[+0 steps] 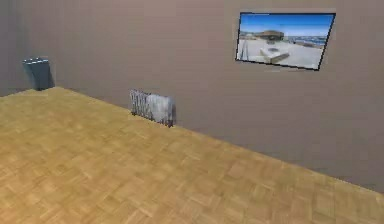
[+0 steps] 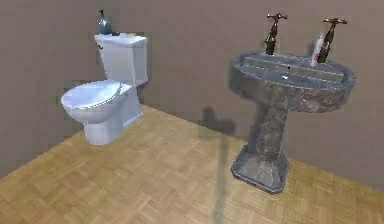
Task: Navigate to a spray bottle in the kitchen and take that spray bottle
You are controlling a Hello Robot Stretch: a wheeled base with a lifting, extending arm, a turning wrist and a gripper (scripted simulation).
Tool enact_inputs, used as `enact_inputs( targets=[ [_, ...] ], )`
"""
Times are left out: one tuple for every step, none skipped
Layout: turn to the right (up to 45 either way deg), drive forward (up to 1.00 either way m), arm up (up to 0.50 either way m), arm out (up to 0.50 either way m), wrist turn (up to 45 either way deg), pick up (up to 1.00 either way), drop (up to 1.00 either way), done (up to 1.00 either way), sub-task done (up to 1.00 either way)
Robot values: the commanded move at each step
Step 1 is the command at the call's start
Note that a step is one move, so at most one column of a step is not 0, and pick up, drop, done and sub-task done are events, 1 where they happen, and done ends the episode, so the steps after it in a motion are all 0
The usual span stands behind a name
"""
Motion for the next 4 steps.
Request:
enact_inputs(
  targets=[
    [-45.0, 0.0, 0.0, 0.0, 0.0, 0.0, 0.0, 0.0, 0.0],
    [-39.0, 0.0, 0.0, 0.0, 0.0, 0.0, 0.0, 0.0, 0.0],
    [0.0, 1.0, 0.0, 0.0, 0.0, 0.0, 0.0, 0.0, 0.0],
    [0.0, 1.0, 0.0, 0.0, 0.0, 0.0, 0.0, 0.0, 0.0]
  ],
)
